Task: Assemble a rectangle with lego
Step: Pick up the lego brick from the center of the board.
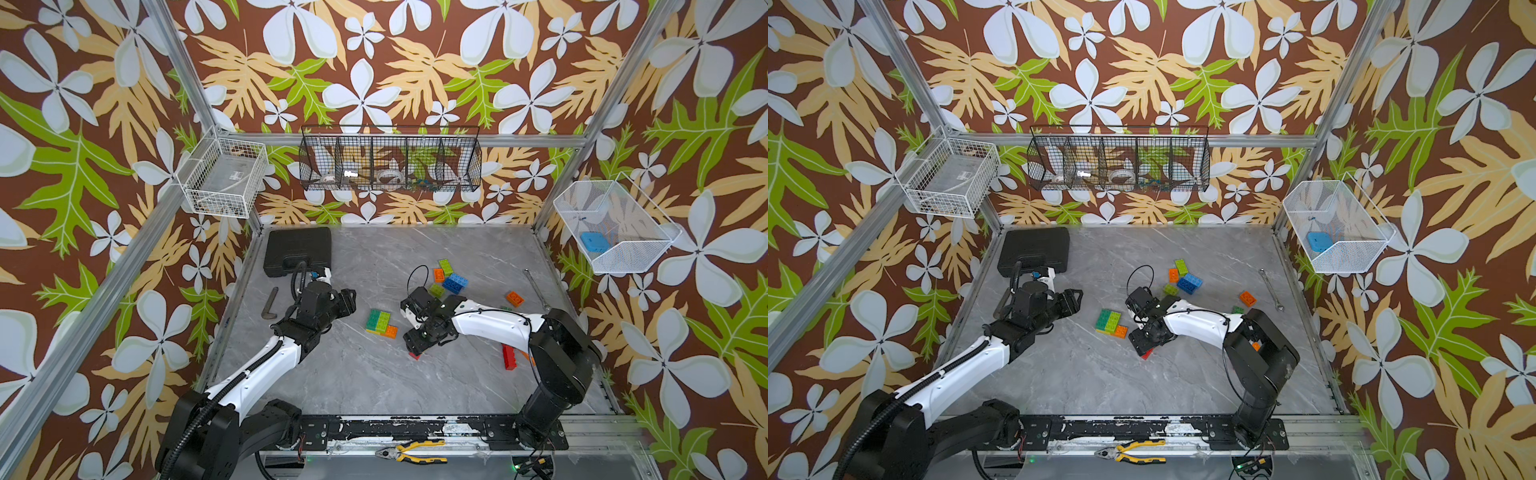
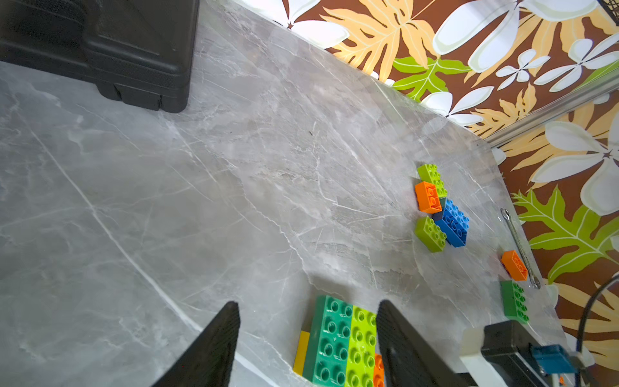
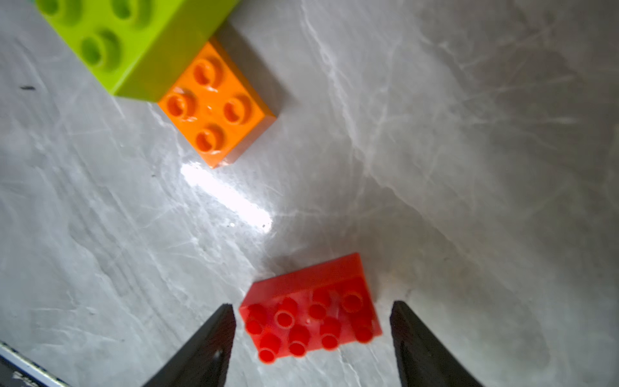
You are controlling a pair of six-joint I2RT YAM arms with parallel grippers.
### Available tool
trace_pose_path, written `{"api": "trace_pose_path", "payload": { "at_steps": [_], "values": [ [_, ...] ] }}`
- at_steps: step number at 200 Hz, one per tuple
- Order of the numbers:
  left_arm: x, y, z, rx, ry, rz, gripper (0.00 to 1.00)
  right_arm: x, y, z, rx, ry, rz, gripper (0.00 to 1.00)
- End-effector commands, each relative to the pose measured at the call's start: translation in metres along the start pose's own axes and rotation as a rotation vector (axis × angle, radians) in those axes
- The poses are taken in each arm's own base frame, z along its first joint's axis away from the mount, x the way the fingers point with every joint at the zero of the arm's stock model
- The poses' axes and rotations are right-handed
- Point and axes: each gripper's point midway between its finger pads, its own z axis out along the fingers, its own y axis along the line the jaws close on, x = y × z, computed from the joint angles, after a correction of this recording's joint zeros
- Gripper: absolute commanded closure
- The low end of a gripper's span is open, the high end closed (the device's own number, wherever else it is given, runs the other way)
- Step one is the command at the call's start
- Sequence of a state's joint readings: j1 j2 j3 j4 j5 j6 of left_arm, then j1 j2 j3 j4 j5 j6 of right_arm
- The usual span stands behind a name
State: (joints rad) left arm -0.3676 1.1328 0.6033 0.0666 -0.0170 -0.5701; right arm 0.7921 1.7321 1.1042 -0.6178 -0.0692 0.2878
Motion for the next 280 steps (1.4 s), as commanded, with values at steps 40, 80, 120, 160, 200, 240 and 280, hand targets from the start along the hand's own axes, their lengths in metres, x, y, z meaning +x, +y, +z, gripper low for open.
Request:
{"api": "trace_pose_path", "payload": {
  "at_steps": [40,80,120,160,200,240,280],
  "values": [
    [-0.004,-0.005,0.000,0.017,-0.012,0.010,0.33,0.013,0.008,-0.001,0.041,0.056,-0.123,0.23],
    [-0.002,-0.004,0.001,0.019,-0.005,0.008,0.33,0.019,0.009,0.006,0.037,0.088,-0.177,0.19],
    [-0.004,-0.007,0.001,0.024,-0.007,0.011,0.33,0.015,0.007,0.010,0.050,0.093,-0.205,0.20],
    [-0.005,-0.007,0.001,0.023,-0.006,0.014,0.33,0.011,0.007,0.011,0.059,0.089,-0.214,0.26],
    [-0.006,-0.008,0.001,0.024,-0.006,0.017,0.33,0.012,0.007,0.014,0.058,0.095,-0.227,0.35],
    [-0.011,-0.003,-0.003,-0.017,-0.012,0.033,0.33,0.003,0.009,0.001,0.054,0.071,-0.263,0.44],
    [-0.018,0.017,-0.004,-0.096,0.020,0.008,0.33,-0.021,0.022,-0.025,0.037,0.003,-0.357,0.52]
  ]
}}
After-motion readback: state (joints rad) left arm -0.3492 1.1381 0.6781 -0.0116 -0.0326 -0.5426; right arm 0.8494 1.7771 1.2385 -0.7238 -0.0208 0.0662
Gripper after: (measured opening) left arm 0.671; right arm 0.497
